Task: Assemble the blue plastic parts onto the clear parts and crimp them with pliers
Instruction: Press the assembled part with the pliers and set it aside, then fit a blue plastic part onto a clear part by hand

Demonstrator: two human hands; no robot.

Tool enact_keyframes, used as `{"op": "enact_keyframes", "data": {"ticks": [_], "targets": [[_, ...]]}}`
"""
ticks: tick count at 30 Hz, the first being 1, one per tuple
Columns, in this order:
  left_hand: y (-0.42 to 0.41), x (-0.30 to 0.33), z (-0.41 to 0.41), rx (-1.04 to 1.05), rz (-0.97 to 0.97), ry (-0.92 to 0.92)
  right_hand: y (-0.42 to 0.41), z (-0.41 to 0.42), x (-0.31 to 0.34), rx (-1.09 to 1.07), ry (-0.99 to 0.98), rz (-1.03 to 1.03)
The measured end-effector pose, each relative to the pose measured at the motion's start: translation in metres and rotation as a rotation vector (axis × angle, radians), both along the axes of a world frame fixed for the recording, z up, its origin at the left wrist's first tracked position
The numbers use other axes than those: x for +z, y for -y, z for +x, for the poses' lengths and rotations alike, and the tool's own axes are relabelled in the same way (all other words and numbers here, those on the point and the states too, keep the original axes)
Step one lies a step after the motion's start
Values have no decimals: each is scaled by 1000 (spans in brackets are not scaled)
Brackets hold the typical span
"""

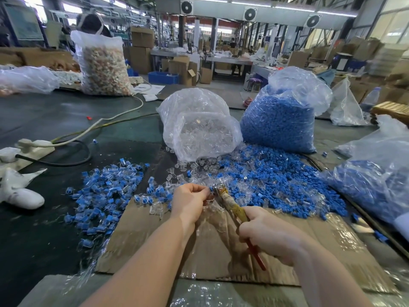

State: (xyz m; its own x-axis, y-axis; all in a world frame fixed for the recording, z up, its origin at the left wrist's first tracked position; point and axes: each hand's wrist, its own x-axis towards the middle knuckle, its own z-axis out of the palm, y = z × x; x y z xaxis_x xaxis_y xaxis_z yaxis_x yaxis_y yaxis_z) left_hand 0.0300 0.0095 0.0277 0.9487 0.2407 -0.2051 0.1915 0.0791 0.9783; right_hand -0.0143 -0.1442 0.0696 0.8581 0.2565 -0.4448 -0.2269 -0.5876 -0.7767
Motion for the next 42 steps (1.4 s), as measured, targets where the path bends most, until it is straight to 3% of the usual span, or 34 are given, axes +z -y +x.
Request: {"op": "enact_keyframes", "data": {"ticks": [8, 16, 23, 30, 33, 36, 39, 42], "targets": [[0, 3, -1, 9, 27, -16, -2, -4, 10, 56, -3, 52], [0, 7, -3, 9, 0, -37, -7, -9, 15, 53, 116, -6], [4, 10, -4, 23, 62, 3, -11, -12, 14, 80, 285, -182], [-1, 8, -4, 80, 82, 33, -1, -9, 2, -101, 50, 92], [-19, 5, 1, 206, 386, 99, 14, -1, -16, -212, 295, -70], [-46, 0, 4, 261, 815, 160, 34, 10, -30, -323, 482, -424], [-70, -9, 5, 332, 1147, 178, 52, 15, -38, -406, 473, -771], [-84, -18, 4, 333, 1298, 92, 63, 16, -47, -426, 446, -895]]}}
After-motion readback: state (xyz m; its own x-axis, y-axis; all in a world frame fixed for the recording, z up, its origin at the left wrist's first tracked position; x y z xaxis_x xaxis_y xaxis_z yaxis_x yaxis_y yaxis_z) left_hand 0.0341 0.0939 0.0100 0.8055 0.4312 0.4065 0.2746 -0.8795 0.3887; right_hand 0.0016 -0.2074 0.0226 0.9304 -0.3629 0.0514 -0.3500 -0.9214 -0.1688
